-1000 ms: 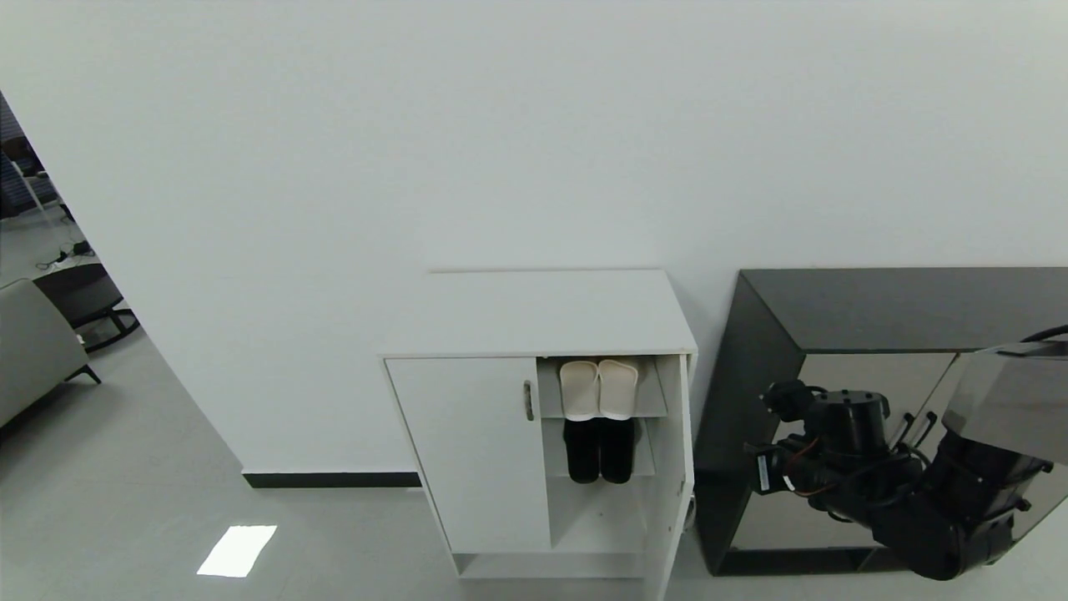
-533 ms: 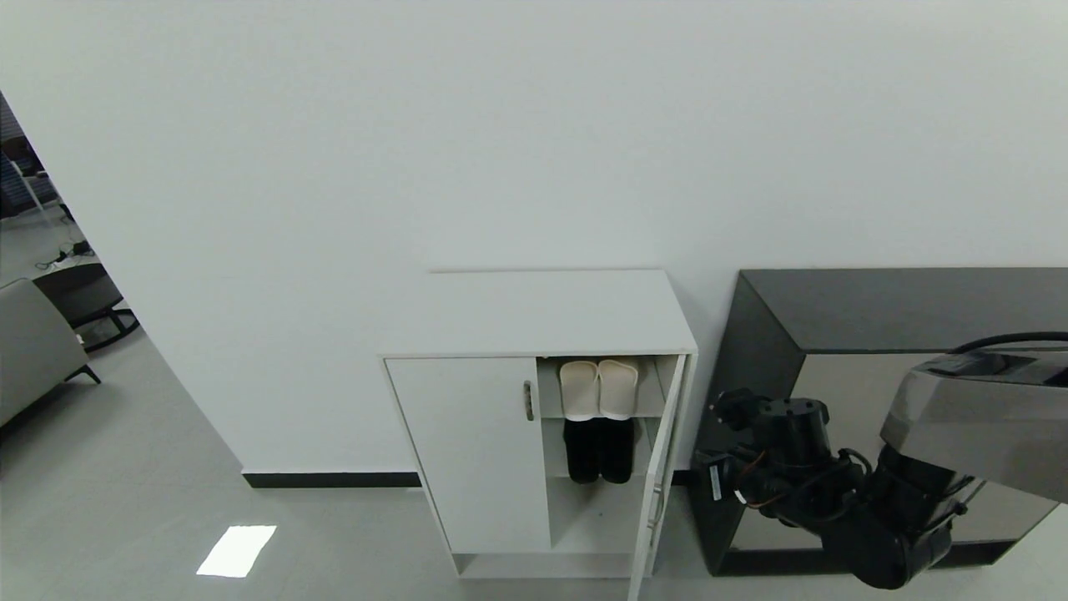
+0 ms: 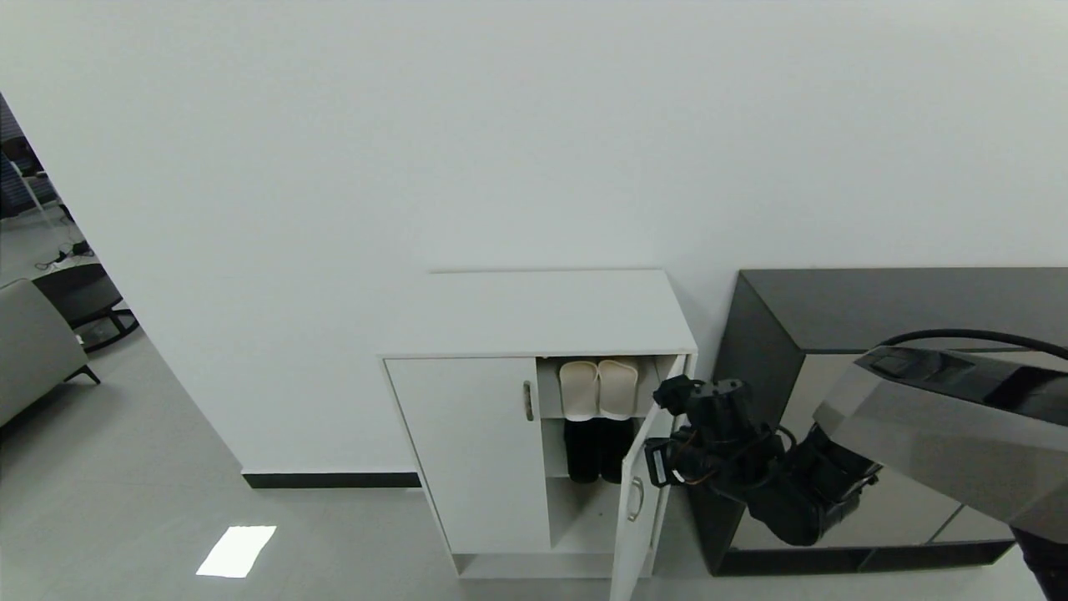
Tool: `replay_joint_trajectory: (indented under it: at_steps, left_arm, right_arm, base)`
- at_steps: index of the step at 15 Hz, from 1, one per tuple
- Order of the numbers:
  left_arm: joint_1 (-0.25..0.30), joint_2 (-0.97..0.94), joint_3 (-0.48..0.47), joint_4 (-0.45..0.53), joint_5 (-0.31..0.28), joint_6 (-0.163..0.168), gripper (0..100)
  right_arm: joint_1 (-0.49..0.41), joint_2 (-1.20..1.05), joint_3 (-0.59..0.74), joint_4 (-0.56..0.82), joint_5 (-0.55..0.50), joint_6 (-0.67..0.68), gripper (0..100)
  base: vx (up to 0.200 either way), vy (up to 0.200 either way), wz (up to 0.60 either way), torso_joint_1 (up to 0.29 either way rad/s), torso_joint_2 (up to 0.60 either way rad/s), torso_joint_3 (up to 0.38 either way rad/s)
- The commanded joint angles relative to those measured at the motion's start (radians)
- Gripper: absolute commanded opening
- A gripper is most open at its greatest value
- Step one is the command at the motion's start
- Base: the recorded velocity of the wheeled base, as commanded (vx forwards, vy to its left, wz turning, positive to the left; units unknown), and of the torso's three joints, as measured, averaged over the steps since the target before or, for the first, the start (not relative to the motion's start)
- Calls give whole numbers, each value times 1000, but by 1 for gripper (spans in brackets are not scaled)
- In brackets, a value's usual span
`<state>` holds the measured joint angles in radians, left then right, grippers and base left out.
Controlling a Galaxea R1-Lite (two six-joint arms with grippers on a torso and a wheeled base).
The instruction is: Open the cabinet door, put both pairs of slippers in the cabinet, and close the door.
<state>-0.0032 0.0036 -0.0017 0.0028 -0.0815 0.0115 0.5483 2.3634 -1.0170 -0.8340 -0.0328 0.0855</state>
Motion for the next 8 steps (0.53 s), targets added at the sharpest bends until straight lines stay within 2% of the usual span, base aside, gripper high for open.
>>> replay_joint_trajectory:
  at_steps: [1,5,8]
  left_arm:
    - [0,1,0,0,0,-1,0]
    - [0,1,0,0,0,-1,0]
    - [0,1,0,0,0,-1,0]
  right_arm:
    - [18,19,-81,24,-13,22,0]
    - [35,0,-86,-17,-27,114,0]
    - [50,-92,61,-128,-27,117,0]
  base:
    - [0,0,0,0,0,0]
    - [0,0,0,0,0,0]
    - [0,0,0,0,0,0]
